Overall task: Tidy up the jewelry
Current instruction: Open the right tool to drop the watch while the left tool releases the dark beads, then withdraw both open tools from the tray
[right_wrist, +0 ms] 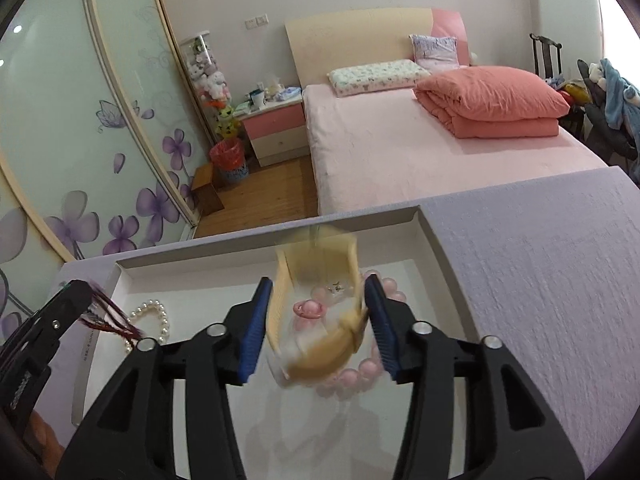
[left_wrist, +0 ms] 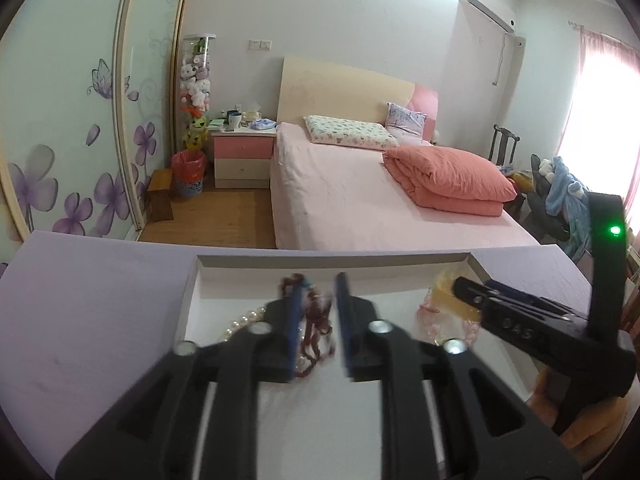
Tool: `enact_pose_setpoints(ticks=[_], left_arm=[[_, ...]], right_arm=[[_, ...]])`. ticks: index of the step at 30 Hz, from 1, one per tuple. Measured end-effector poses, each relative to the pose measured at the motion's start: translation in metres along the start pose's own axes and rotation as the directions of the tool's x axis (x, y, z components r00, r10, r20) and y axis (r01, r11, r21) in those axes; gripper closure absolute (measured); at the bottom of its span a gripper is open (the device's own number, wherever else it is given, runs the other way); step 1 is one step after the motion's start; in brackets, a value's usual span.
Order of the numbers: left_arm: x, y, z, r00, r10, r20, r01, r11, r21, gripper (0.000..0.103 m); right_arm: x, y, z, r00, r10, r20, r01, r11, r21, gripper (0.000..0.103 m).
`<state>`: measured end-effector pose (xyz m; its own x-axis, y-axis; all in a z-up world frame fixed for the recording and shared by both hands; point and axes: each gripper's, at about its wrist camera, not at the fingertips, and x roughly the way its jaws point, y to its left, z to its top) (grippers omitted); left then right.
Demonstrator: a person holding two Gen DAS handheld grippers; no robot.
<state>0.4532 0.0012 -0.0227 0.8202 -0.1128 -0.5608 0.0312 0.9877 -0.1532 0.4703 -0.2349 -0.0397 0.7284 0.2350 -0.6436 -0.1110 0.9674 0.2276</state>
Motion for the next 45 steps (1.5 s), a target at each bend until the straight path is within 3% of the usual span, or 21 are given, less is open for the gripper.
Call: enact_pose_setpoints(ticks=[9,12,16,24,33,38,45], left_arm=[[-0.037,0.021,-0.002,0.997,0.046,0.056,-0.044,0.998,-0.044,0.058],[-0.058,0.026,-0.004,0.996,0.052,0.077,-0.047,0.997,-0.053,0.058],[-0.087,0.032,-0.009,0.993,0.061,0.104,-0.054,0.996,-0.071,0.052],[-0.158,0.04,-0.048,0.978,0.102,0.183,-0.085,0.991,-0.1,0.038],[-0.2,0.035,-0.098,0.973,0.103,0.208,-0.085,0.992,-0.093,0.032],[-0.194,0.028,-0.117,0.989,0.082,0.125,-0.073,0.994,-0.077,0.031],[-0.178,0.026,-0.135,0.998,0.064,0.012,-0.062,0.995,-0.075,0.031]], right_arm=[[-0.045,-0.009,0.002,0.993,0.011,0.118,-0.008,1.0,-0.022,0.051],[-0.061,-0.008,-0.001,0.989,0.027,0.142,-0.023,0.999,-0.026,0.051],[-0.09,-0.008,-0.013,0.982,0.045,0.185,-0.037,0.998,-0.046,0.048],[-0.133,-0.015,-0.05,0.969,0.068,0.238,-0.053,0.996,-0.071,0.047],[-0.138,-0.022,-0.098,0.987,0.062,0.148,-0.046,0.993,-0.112,0.047],[-0.131,-0.021,-0.116,0.996,0.054,0.071,-0.044,0.99,-0.135,0.047],[-0.123,-0.019,-0.136,0.999,0.0,-0.036,-0.007,0.982,-0.191,0.047]])
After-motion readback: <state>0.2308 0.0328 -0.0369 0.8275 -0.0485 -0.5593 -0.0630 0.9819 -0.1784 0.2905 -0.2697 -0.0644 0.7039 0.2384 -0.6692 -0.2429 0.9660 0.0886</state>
